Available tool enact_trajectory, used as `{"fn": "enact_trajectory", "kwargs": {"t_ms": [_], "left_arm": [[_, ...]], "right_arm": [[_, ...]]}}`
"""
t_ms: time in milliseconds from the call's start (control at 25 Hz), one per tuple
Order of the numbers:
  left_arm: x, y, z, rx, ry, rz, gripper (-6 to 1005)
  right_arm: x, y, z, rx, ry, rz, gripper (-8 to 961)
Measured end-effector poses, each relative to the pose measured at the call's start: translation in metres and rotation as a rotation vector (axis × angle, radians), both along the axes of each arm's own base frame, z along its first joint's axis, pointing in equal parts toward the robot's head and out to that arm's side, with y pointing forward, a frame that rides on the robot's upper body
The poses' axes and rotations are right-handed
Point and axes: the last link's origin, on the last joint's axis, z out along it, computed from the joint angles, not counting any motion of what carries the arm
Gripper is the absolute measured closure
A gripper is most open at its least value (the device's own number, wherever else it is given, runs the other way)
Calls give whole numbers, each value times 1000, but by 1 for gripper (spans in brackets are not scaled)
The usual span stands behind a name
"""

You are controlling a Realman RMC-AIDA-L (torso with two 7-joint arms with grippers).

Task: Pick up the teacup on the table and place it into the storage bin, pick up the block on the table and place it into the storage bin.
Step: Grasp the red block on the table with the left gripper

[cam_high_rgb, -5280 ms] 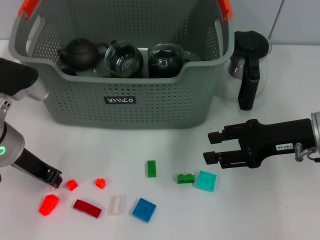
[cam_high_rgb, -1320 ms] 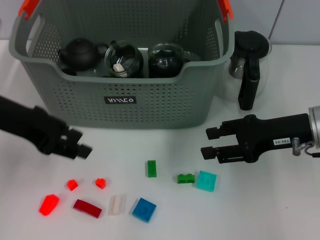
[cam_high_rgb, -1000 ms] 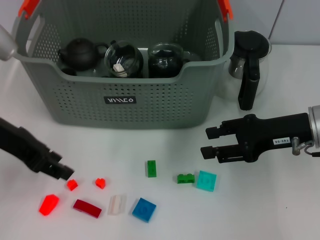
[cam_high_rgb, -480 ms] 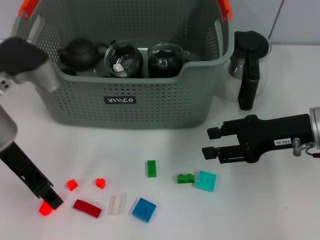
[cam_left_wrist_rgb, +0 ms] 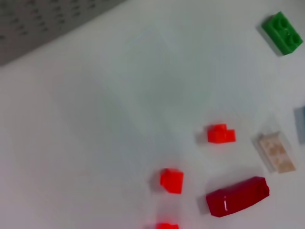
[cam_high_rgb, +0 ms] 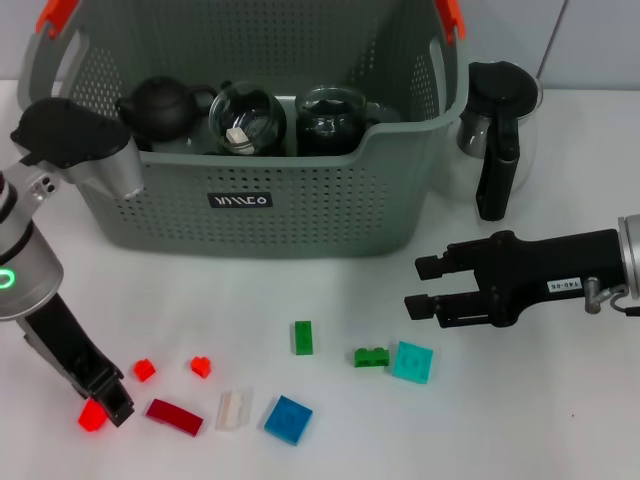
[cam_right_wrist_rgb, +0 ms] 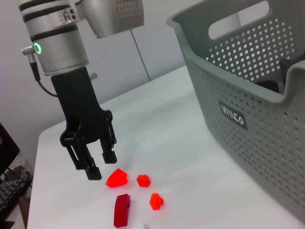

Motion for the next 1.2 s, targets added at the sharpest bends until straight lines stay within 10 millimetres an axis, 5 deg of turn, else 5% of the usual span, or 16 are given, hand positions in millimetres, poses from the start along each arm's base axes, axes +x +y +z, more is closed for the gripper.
{"fn": "enact_trajectory", "kwargs": {"t_ms": [520, 1200], "left_arm": [[-8, 11, 1, 89, 36, 109, 593], [-20, 15, -7, 88, 53, 115, 557]], "right_arm": [[2, -2, -2, -13, -17, 0, 310], [3, -2, -2, -8, -17, -3, 309]]}}
